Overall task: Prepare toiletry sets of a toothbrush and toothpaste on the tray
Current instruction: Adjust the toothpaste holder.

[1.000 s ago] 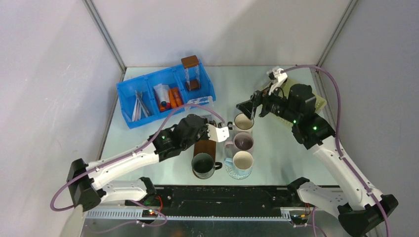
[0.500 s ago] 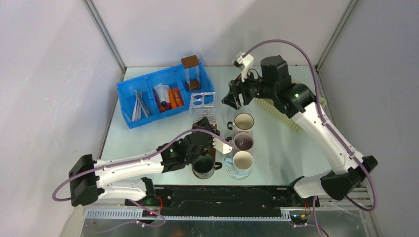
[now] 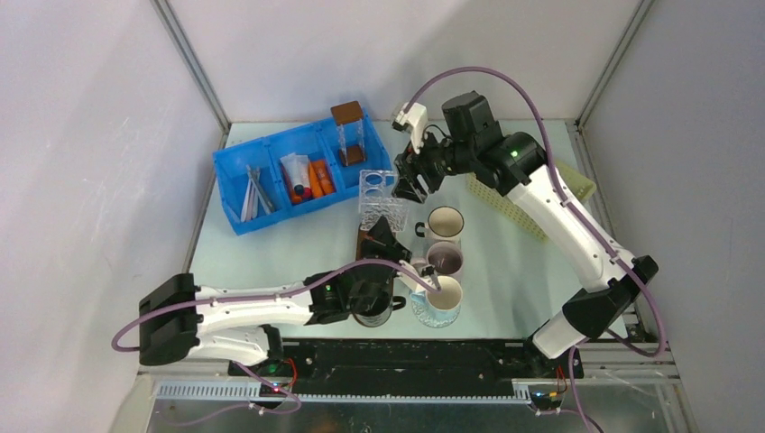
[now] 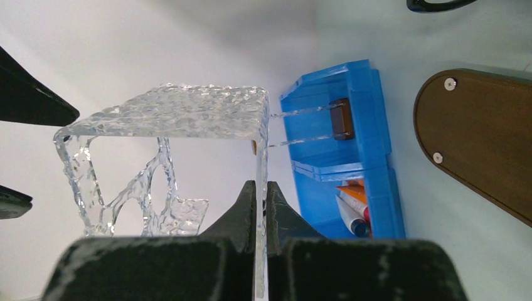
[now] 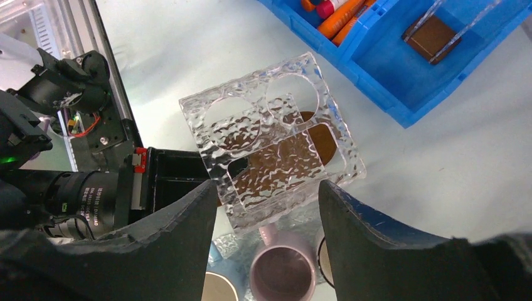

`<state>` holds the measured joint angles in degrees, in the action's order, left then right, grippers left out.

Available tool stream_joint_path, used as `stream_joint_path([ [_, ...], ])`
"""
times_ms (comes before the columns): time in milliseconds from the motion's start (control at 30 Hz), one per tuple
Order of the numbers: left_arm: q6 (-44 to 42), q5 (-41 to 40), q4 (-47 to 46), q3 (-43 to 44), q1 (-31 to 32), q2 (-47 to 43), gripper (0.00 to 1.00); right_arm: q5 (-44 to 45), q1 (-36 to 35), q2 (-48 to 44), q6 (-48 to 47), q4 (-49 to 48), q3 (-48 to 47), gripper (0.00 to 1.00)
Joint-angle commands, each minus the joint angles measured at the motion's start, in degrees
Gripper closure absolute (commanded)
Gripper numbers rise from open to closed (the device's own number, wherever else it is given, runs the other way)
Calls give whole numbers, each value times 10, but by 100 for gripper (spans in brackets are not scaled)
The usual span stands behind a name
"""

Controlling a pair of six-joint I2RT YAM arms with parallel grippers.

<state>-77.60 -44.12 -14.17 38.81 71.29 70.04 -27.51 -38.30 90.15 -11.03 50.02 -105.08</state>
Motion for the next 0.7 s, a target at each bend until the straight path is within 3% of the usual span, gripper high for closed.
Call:
stream_joint_path([
  [0,-52,-35,-87,-6,12,2,100,-13,-10,17,-46,37,-50,37],
  [667,-90,-50,-126,-22,37,12,100,-10,-39,106,-132,92,-164,37],
])
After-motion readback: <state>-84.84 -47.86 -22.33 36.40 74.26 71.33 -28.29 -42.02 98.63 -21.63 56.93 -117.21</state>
